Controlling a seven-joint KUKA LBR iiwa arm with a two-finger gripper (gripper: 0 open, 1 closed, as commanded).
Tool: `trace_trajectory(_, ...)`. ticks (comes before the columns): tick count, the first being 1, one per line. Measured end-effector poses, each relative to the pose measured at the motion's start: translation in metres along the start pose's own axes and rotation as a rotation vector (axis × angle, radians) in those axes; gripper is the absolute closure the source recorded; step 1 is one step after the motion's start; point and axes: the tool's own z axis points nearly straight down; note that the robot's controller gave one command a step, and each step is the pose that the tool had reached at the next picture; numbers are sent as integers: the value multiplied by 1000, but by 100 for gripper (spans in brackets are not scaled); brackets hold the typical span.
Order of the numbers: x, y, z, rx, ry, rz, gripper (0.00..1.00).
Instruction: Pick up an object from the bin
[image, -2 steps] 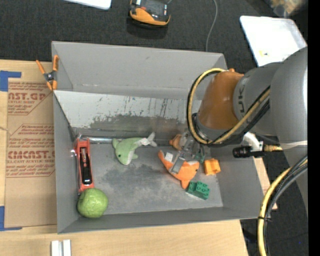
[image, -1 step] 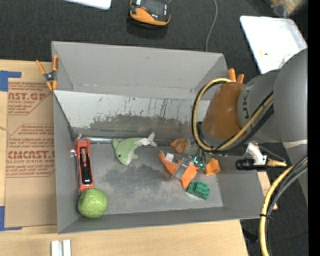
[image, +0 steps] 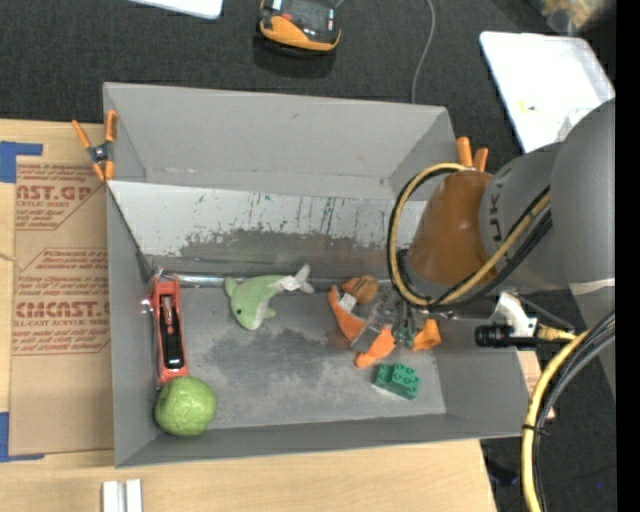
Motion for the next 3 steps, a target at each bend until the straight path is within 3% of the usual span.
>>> trace_trajectory(2, -3, -7, 4, -3, -2, -42, 100)
trace_trajectory(3, -15, -31, 1, -1, -2, -72, 100)
